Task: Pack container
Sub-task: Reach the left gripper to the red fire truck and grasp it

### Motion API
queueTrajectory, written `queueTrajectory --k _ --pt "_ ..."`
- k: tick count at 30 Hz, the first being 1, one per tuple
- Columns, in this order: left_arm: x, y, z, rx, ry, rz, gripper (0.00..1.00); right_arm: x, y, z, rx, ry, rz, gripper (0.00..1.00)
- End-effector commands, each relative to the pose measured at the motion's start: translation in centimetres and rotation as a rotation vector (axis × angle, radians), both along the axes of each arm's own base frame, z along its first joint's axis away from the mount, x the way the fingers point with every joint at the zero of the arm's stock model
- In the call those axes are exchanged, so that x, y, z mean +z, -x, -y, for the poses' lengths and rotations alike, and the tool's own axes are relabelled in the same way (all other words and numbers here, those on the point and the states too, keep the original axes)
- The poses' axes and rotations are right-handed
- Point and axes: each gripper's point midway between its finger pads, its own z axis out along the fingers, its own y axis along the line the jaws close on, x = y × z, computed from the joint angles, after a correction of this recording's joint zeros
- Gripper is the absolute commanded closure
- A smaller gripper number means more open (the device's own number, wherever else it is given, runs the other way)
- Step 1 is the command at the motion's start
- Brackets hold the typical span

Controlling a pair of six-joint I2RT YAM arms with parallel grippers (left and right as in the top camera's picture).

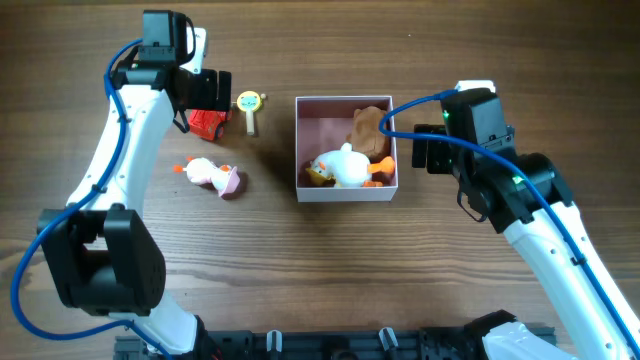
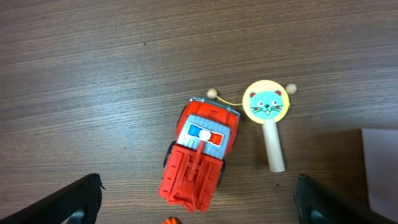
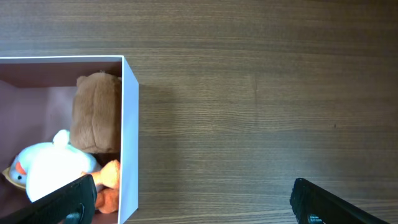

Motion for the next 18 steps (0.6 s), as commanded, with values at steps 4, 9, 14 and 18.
queueTrajectory --k 4,9,14,18 --pt "-4.0 -0.6 -0.1 -0.019 -0.021 -0.084 0.00 1.1 -0.3 0.1 -0.016 -0.013 0.030 0.01" --pt "-7.6 -0.1 0.6 -0.063 0.004 -0.174 0.00 1.1 -0.3 0.1 -0.016 -0.013 0.030 0.01" --pt "-9.2 -0.2 0.6 -0.078 -0.002 -0.200 0.00 1.1 -0.3 0.1 -0.016 -0.013 0.030 0.00" --pt "-9.5 -0.2 0.6 -0.088 -0.007 -0.205 0.00 1.1 -0.3 0.1 -0.016 -0.014 0.030 0.00"
